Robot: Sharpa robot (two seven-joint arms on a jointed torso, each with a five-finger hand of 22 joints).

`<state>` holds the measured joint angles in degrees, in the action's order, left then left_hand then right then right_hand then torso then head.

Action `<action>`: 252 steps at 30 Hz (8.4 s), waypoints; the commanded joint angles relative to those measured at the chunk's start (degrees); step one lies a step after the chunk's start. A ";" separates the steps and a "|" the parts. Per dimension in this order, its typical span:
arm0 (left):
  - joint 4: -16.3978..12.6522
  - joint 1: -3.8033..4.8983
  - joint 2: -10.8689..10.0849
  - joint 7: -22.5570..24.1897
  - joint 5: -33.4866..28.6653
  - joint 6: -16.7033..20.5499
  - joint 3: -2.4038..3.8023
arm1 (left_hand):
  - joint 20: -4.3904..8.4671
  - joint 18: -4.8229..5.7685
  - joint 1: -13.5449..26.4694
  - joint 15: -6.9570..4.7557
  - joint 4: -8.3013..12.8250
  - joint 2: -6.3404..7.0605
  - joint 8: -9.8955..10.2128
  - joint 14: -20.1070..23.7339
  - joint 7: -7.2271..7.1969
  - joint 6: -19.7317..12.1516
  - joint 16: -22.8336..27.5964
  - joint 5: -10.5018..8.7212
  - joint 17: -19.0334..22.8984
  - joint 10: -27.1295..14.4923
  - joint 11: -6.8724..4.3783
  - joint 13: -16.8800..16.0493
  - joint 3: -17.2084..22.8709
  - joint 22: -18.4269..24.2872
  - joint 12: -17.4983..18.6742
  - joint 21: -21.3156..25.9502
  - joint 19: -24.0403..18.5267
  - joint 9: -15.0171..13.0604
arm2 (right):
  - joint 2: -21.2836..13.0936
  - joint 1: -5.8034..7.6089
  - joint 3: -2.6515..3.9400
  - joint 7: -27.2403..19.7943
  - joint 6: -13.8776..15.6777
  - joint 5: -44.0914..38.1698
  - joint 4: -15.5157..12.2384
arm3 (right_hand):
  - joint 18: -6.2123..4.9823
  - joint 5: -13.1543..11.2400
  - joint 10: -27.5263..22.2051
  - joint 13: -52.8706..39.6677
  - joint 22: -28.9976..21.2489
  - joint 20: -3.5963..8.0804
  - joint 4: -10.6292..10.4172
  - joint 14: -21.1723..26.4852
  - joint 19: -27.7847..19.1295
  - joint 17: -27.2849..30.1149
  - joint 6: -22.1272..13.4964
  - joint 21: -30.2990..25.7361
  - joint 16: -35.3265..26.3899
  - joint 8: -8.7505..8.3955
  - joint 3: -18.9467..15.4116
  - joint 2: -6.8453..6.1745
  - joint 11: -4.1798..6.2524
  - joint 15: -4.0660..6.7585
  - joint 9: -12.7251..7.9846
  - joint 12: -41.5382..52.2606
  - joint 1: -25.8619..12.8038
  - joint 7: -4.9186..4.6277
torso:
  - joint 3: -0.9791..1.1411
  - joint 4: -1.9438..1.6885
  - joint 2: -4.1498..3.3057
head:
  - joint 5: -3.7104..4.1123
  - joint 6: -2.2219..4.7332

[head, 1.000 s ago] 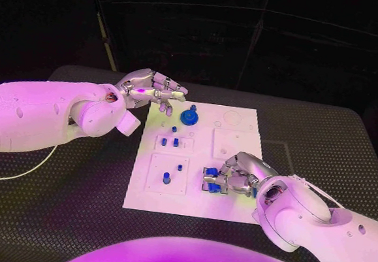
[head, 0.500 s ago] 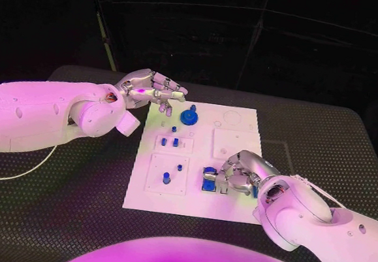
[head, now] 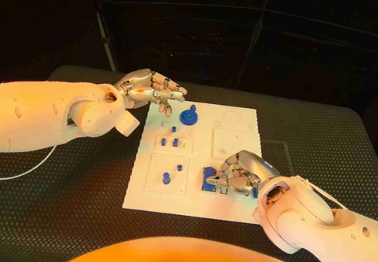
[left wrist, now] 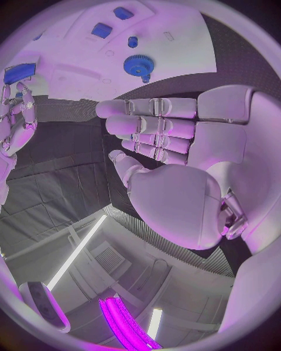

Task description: Assemble the parts on the task board

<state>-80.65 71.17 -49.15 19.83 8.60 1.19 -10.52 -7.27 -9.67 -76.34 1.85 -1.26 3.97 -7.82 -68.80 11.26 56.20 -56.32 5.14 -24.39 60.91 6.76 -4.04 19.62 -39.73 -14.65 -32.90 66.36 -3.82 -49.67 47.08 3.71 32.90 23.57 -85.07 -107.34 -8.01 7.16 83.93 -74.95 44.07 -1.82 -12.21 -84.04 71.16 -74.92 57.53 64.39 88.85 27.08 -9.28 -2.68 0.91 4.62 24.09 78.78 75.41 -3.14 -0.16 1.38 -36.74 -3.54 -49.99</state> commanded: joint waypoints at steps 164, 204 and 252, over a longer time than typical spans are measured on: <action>0.02 0.02 0.11 0.09 -0.27 -1.15 -0.57 | -0.37 -0.80 0.18 0.07 -0.10 -0.42 -0.45 0.35 -0.08 -0.58 -0.51 -0.26 0.14 -0.54 0.11 -0.09 -0.69 0.29 -0.55 0.53 0.33 -0.08 | -3.12 -2.09 0.05 -0.89 4.23 6.15 0.46 | 0.28 10.16 1.36 -5.40 2.37 0.45 -1.93 -5.58 1.51 -13.27 5.57 0.97 0.33 -9.83 10.16 3.68 0.73 0.44 -1.89 -0.94 2.44 0.54 | -0.07 0.00 0.01 | 2.67 -0.01; 0.01 0.04 0.09 -0.47 -0.27 -1.60 -0.58 | -0.38 -0.79 0.26 0.09 -0.16 -0.41 -0.47 0.38 -0.07 -0.64 -0.53 -0.27 0.16 -0.60 0.13 -0.09 -0.83 0.34 -0.59 0.59 0.34 -0.07 | -2.43 -2.08 0.05 -0.80 4.34 5.09 1.59 | 0.14 -0.12 1.19 -5.24 1.66 0.36 -4.35 -5.49 1.10 -12.91 6.48 0.28 0.14 -9.25 1.16 3.05 0.69 0.38 0.02 -1.62 -6.35 0.63 | -0.05 0.05 0.02 | 2.78 -0.01; -0.07 0.03 -0.18 -0.47 -0.27 -1.63 -0.58 | -0.39 -0.78 0.30 0.11 -0.21 -0.46 -0.50 0.44 -0.06 -0.70 -0.55 -0.26 0.20 -0.71 0.15 -0.08 -0.95 0.40 -0.63 0.66 0.35 -0.07 | -3.33 -2.10 0.04 -5.41 -0.57 5.42 3.44 | 0.26 1.58 1.38 -5.66 2.46 0.81 -1.16 -5.60 1.40 -13.41 6.34 0.61 0.35 -6.87 -0.34 4.93 1.32 0.89 2.38 -1.35 1.67 1.34 | -0.06 -0.06 -0.05 | 2.80 -0.01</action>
<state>-80.59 71.14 -49.32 19.16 8.59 0.12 -11.15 -7.48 -9.68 -76.34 1.85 -1.49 3.97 -8.05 -68.81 11.25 55.80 -56.54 5.14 -24.25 60.71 6.97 -4.05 19.06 -39.39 -15.09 -32.45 66.57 -3.82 -53.11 44.93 3.74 28.14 22.39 -79.48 -103.98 -8.02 8.48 84.01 -75.90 46.45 -1.32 -13.79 -84.04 72.49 -74.91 64.11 64.99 88.86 19.95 -9.59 2.06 1.86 5.00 26.43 77.58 76.39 -2.15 -0.21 1.35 -36.80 -0.75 -49.99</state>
